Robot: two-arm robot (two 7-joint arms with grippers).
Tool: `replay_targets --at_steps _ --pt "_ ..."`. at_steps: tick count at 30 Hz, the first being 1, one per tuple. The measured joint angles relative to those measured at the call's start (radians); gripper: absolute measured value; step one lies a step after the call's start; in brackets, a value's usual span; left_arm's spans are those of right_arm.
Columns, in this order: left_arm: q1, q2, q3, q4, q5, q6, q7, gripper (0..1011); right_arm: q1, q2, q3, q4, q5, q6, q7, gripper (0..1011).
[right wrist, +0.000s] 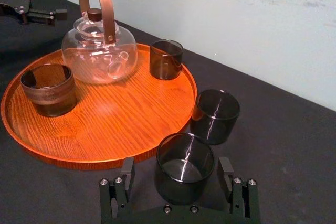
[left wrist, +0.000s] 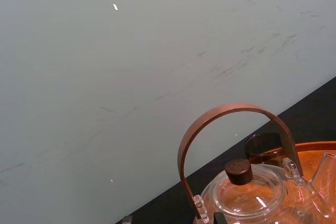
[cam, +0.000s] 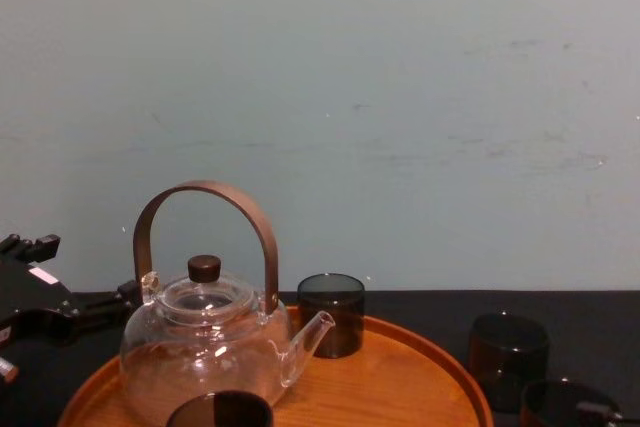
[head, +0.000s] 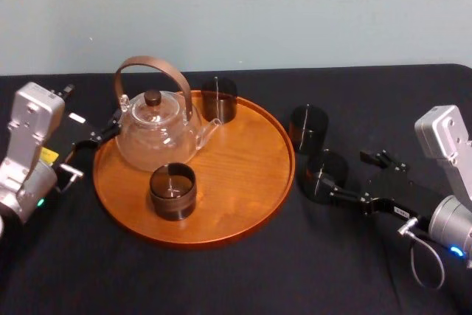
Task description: Pick up the glass from the table and place it on the tray.
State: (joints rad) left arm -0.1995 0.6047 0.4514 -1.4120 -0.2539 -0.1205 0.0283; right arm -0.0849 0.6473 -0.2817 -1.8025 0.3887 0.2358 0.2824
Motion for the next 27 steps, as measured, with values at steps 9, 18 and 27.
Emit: replay_targets --at_steps 9,18,27 --pt "0.0 0.0 0.0 0.0 0.0 0.0 0.0 1001 0.003 -0.023 0.014 0.028 -0.007 0.003 0.025 1002" --pt "0.0 0.0 0.0 0.0 0.0 0.0 0.0 1001 0.006 -0.045 0.028 0.051 -0.02 0.008 0.042 1002" --pt "0.0 0.0 0.0 0.0 0.0 0.0 0.0 1001 0.034 -0.069 0.027 0.086 -0.03 0.016 0.061 1002"
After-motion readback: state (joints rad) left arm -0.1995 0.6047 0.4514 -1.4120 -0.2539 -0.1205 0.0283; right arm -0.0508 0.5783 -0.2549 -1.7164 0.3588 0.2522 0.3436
